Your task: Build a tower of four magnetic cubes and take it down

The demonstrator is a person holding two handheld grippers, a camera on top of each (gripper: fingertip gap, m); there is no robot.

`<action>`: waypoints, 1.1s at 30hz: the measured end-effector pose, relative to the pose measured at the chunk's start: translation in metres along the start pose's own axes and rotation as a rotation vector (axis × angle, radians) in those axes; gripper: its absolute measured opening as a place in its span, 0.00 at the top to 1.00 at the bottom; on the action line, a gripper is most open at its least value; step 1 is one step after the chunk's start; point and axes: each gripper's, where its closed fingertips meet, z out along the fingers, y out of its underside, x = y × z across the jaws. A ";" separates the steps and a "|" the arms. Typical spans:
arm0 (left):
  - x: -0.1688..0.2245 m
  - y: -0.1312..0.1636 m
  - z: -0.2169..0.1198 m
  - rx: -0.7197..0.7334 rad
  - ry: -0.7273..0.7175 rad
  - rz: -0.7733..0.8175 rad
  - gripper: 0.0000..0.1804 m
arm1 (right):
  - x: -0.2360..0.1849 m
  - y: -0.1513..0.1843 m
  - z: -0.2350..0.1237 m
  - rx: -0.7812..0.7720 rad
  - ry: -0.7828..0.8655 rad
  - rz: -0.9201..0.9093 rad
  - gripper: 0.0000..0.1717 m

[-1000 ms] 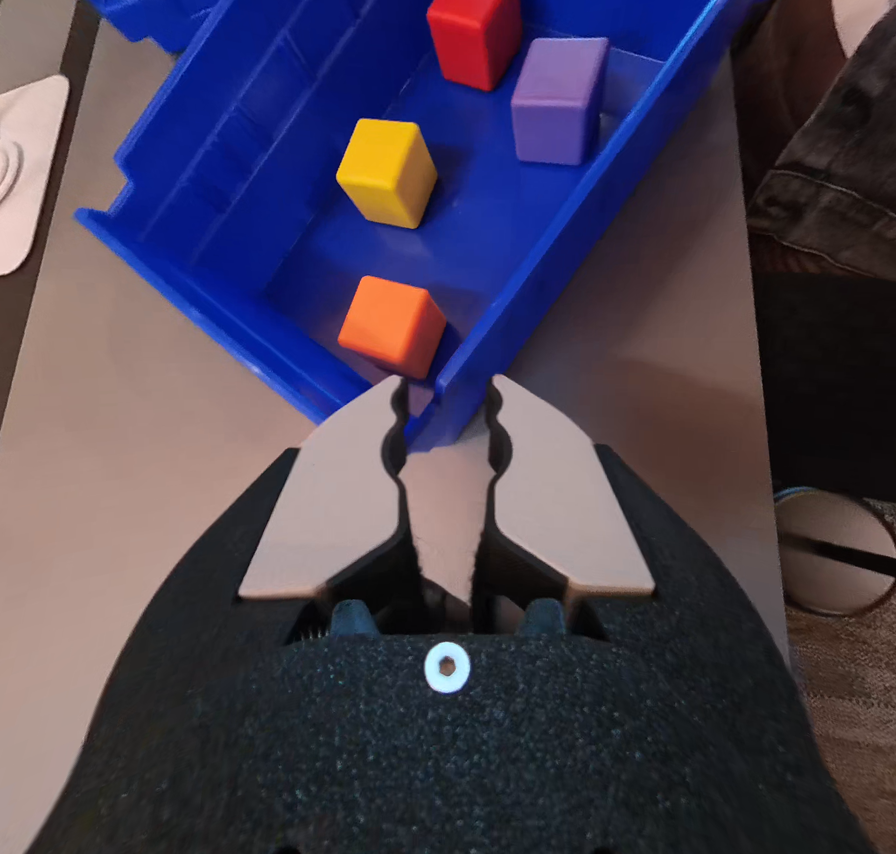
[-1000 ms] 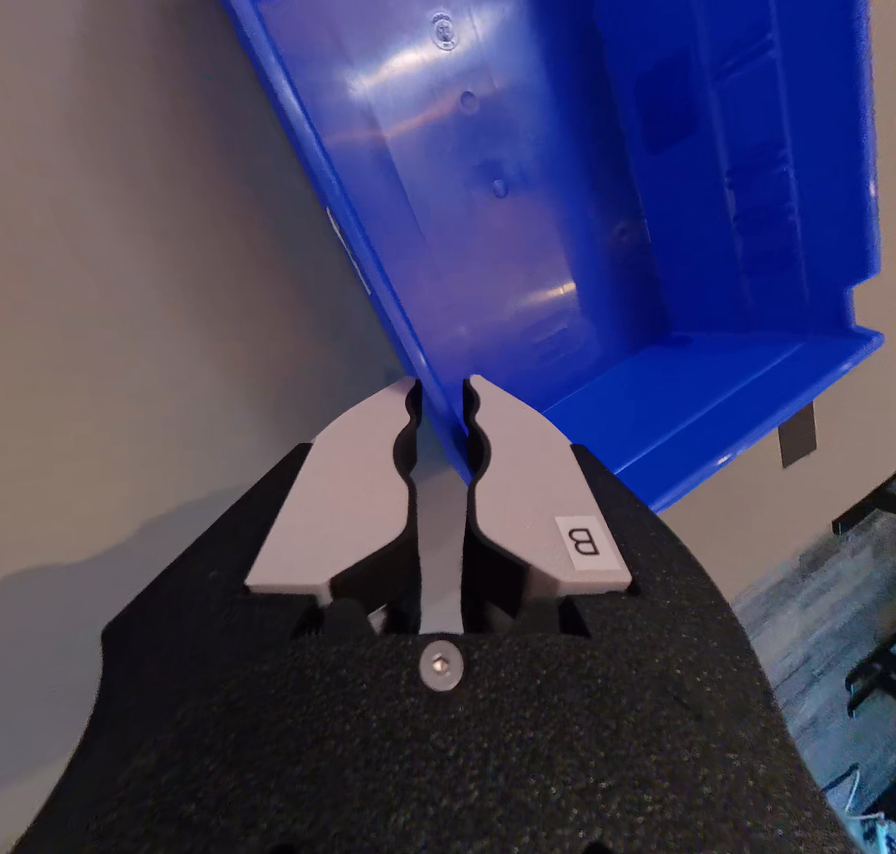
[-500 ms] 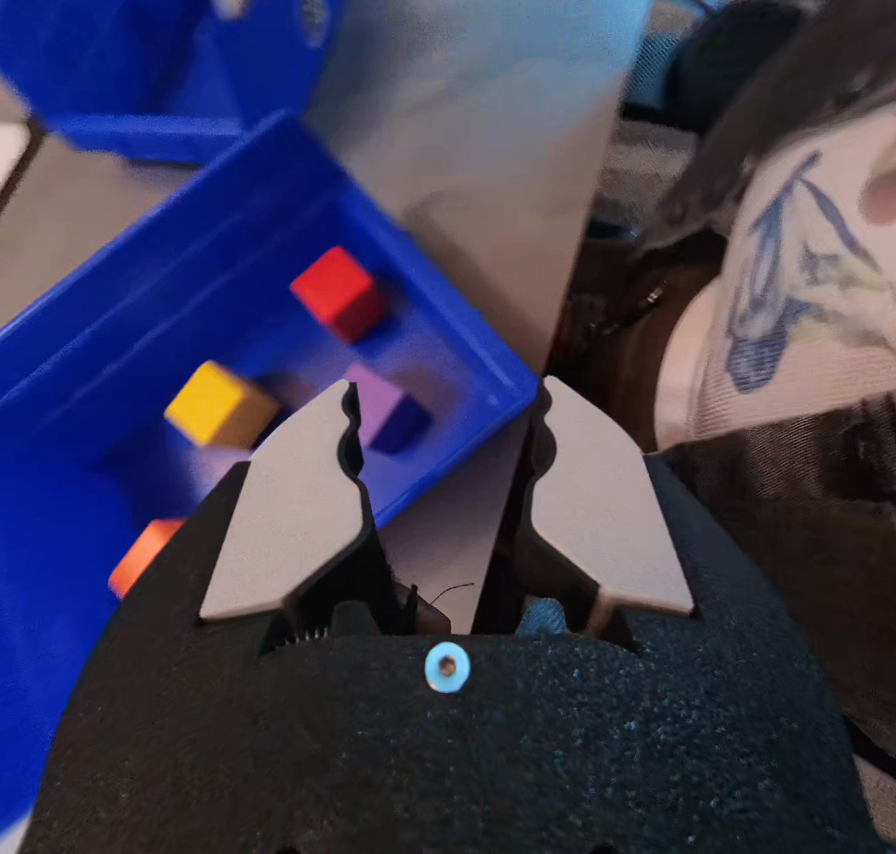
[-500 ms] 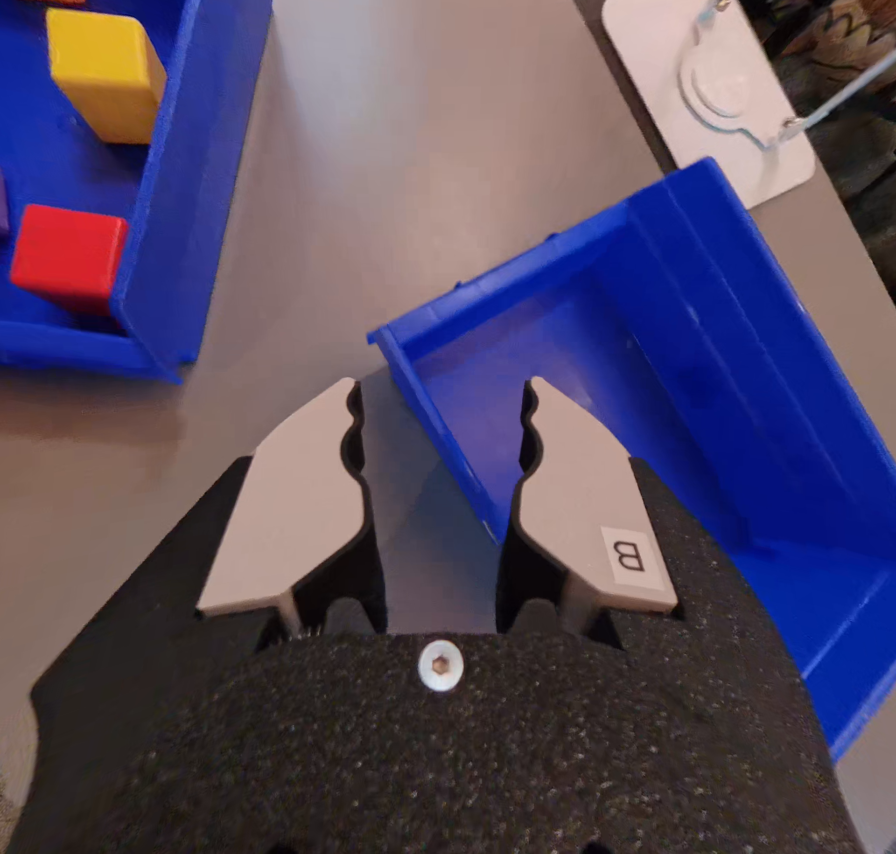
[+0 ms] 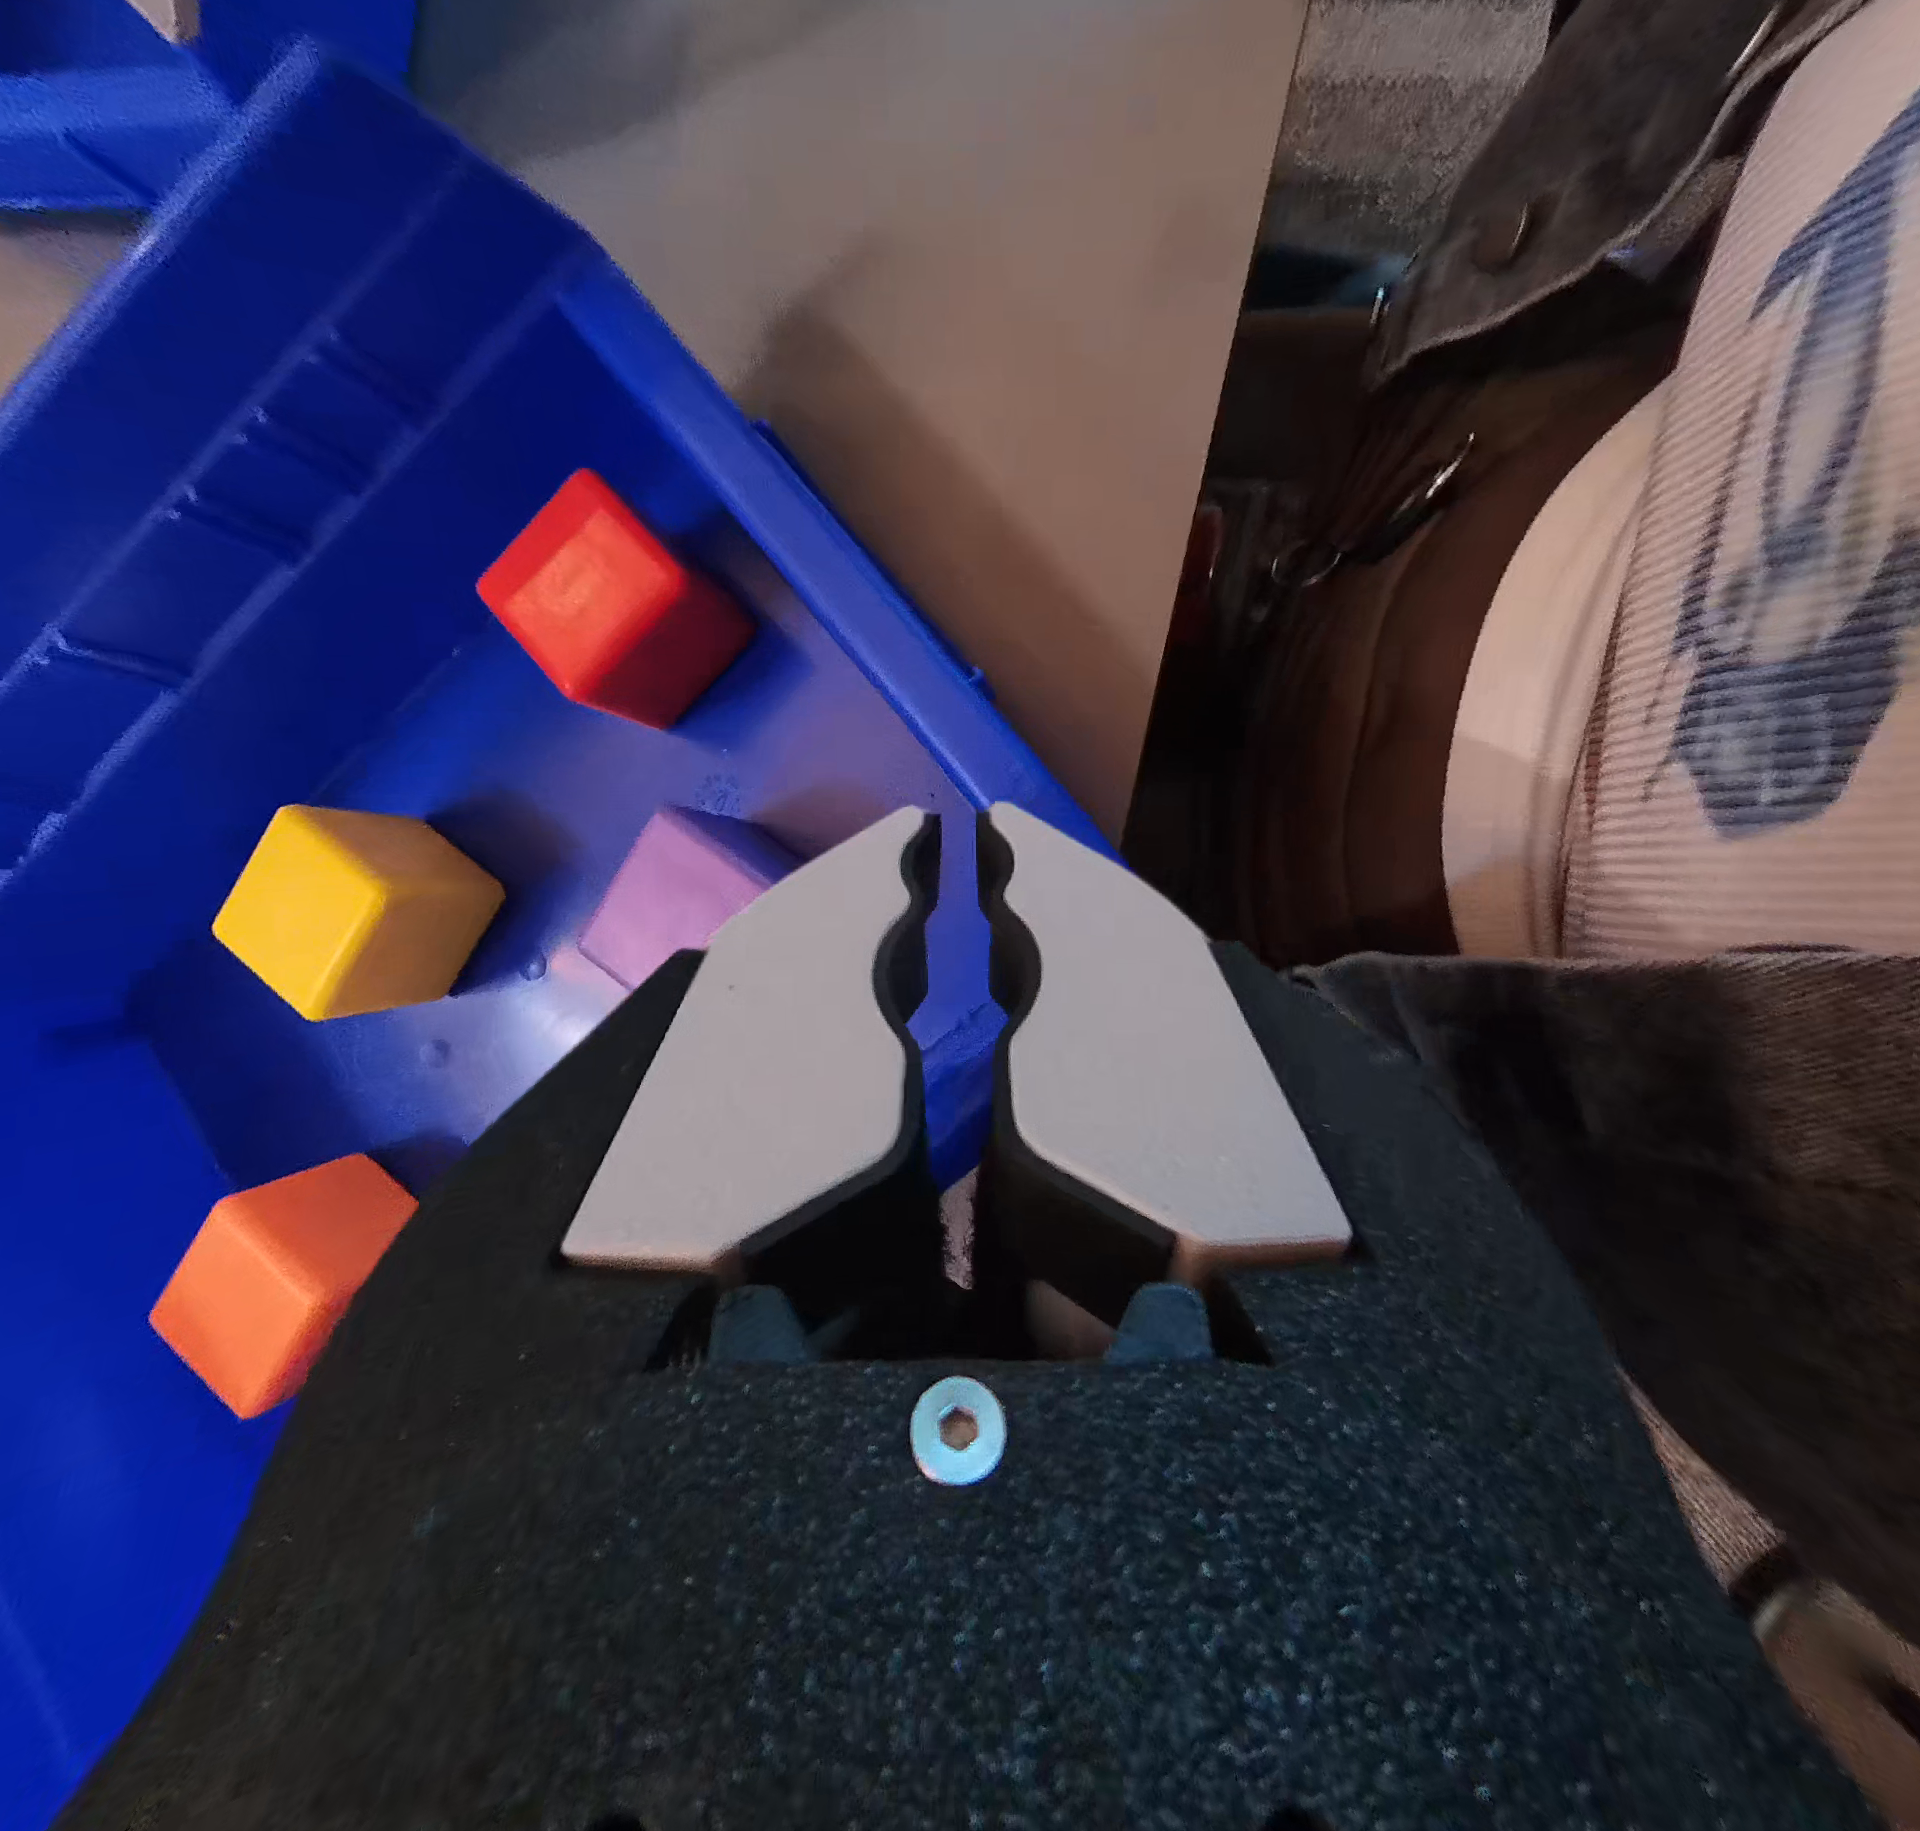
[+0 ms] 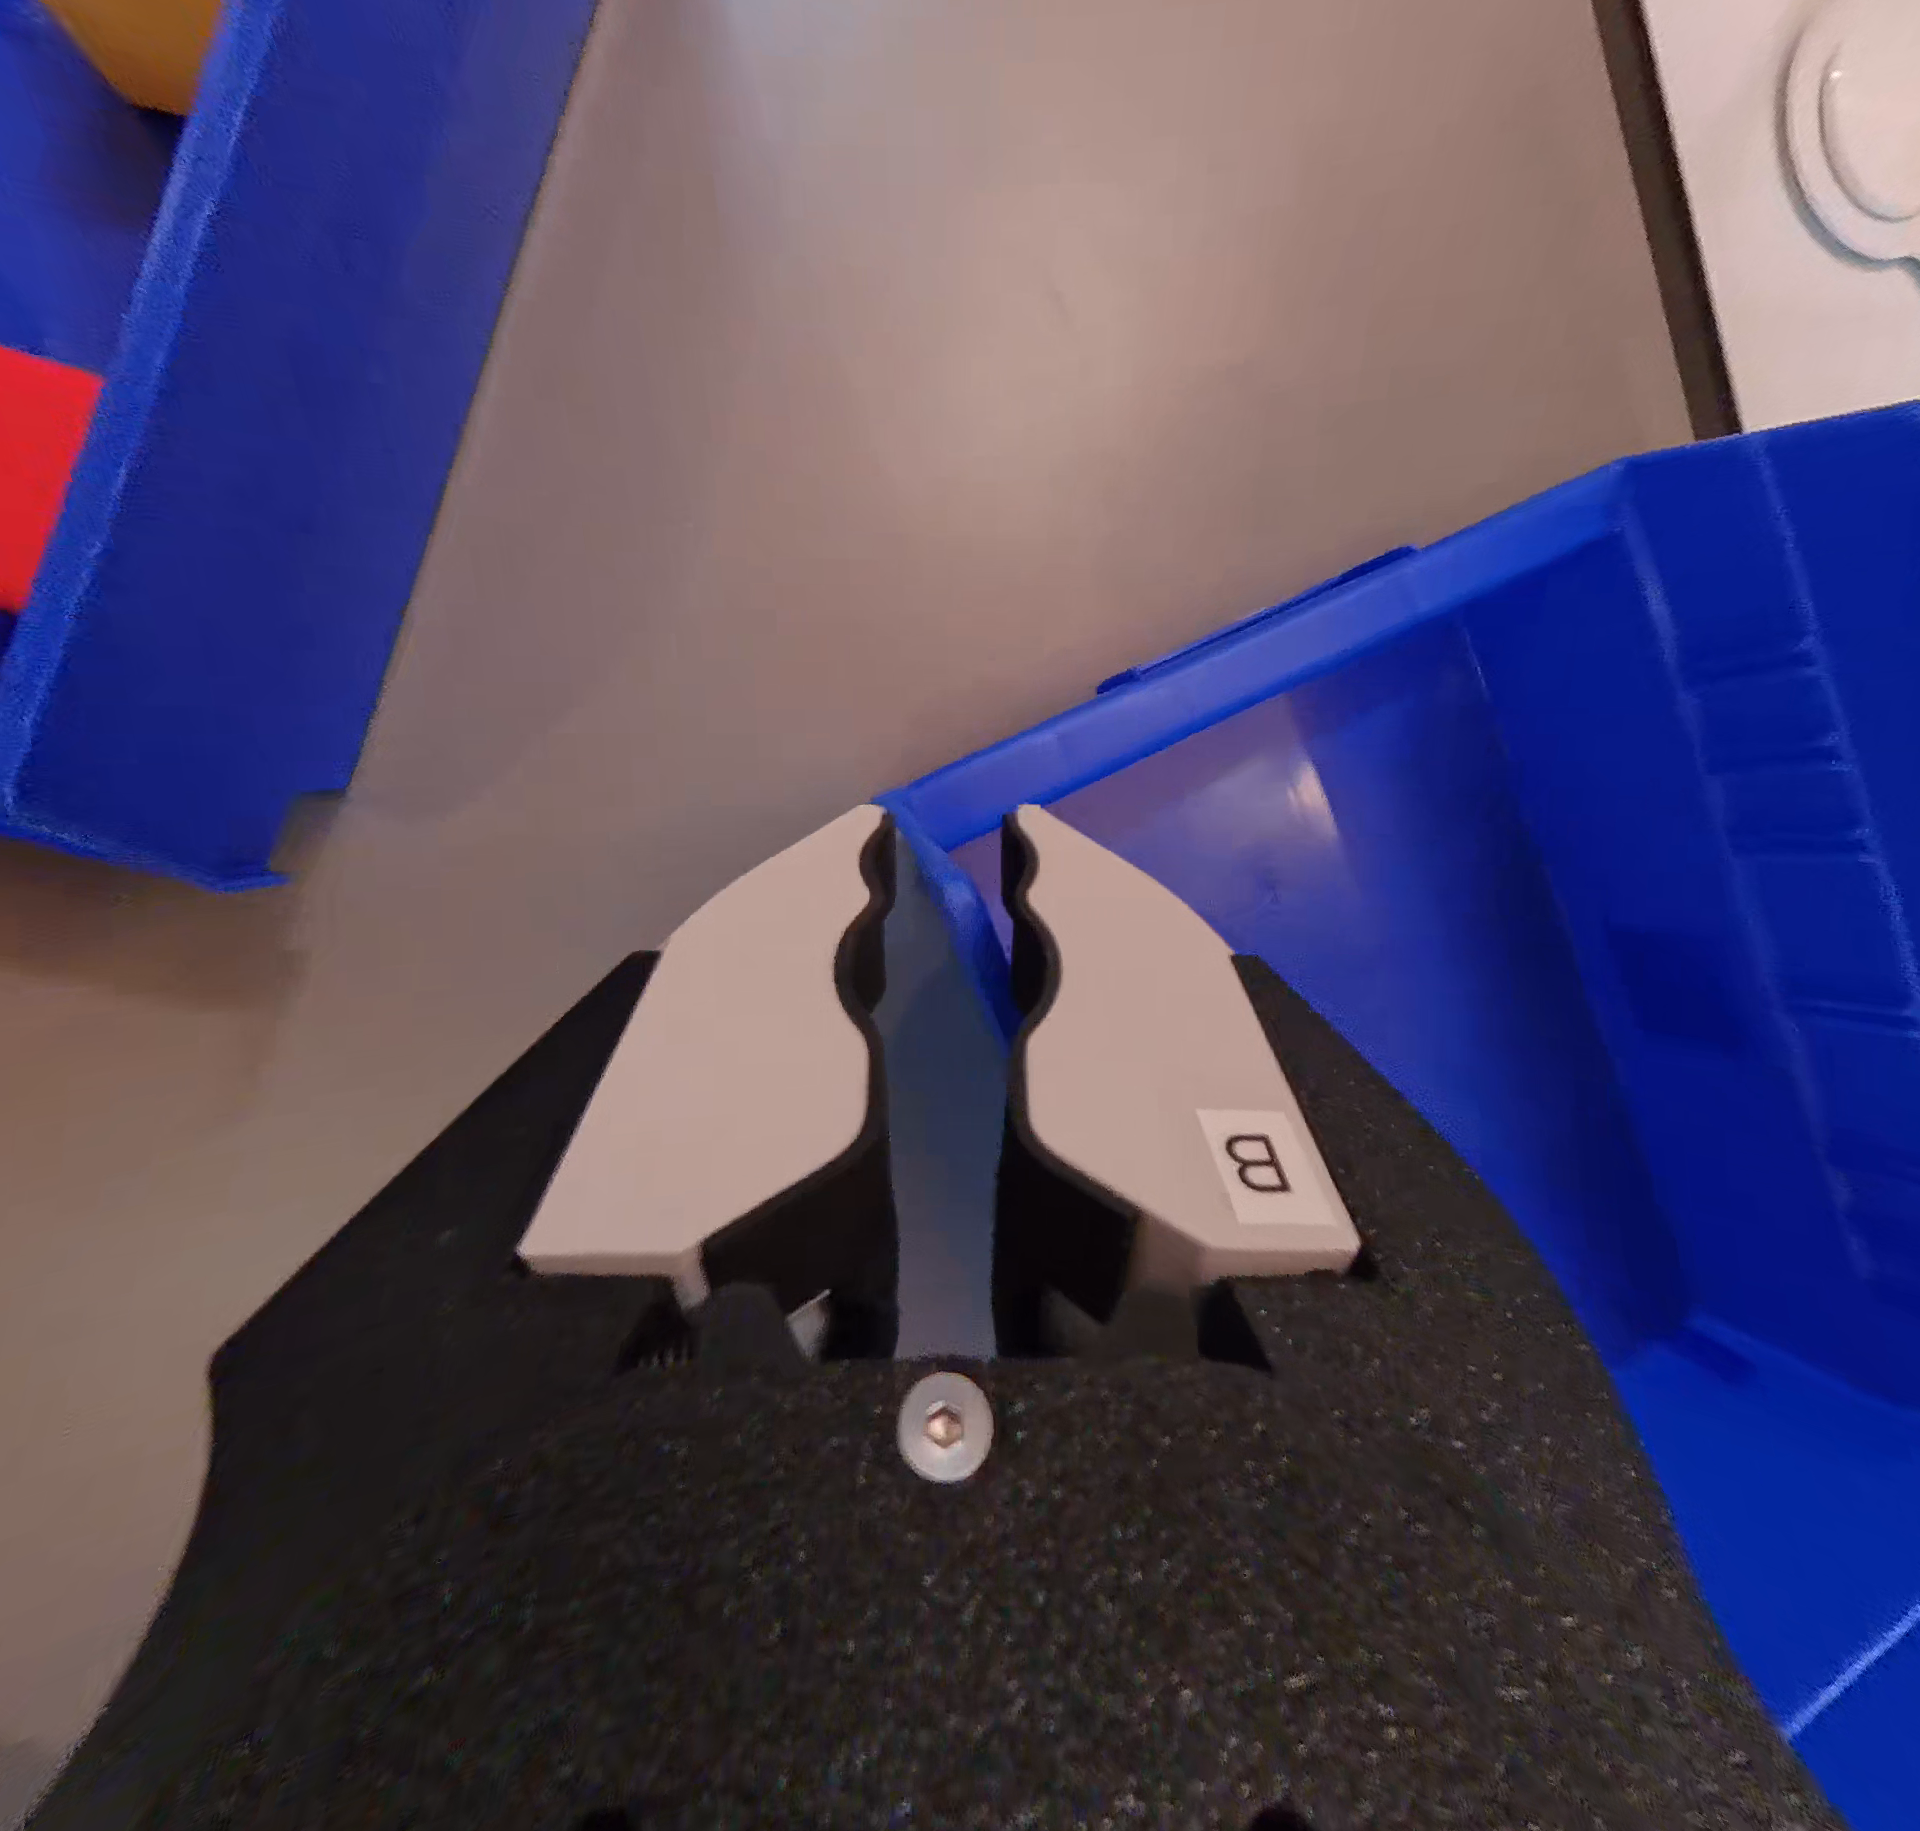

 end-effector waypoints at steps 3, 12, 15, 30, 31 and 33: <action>-0.005 0.013 -0.006 -0.045 -0.003 -0.011 0.97 | -0.004 0.003 -0.003 -0.008 -0.010 -0.008 0.89; -0.032 0.079 -0.039 -0.189 -0.034 -0.113 0.96 | -0.039 0.039 -0.033 -0.078 -0.104 -0.010 0.89; -0.039 0.094 -0.049 -0.190 -0.053 -0.163 0.95 | -0.055 0.064 -0.051 -0.138 -0.123 -0.030 0.88; -0.027 0.029 -0.006 -0.083 -0.207 -0.224 0.65 | -0.078 0.037 -0.086 0.076 0.208 0.216 0.48; -0.028 0.032 0.003 -0.108 -0.203 -0.240 0.65 | -0.075 0.040 -0.076 0.050 0.223 0.236 0.50; -0.033 0.040 0.011 -0.173 -0.227 -0.246 0.66 | -0.070 0.054 -0.056 -0.038 0.225 0.269 0.52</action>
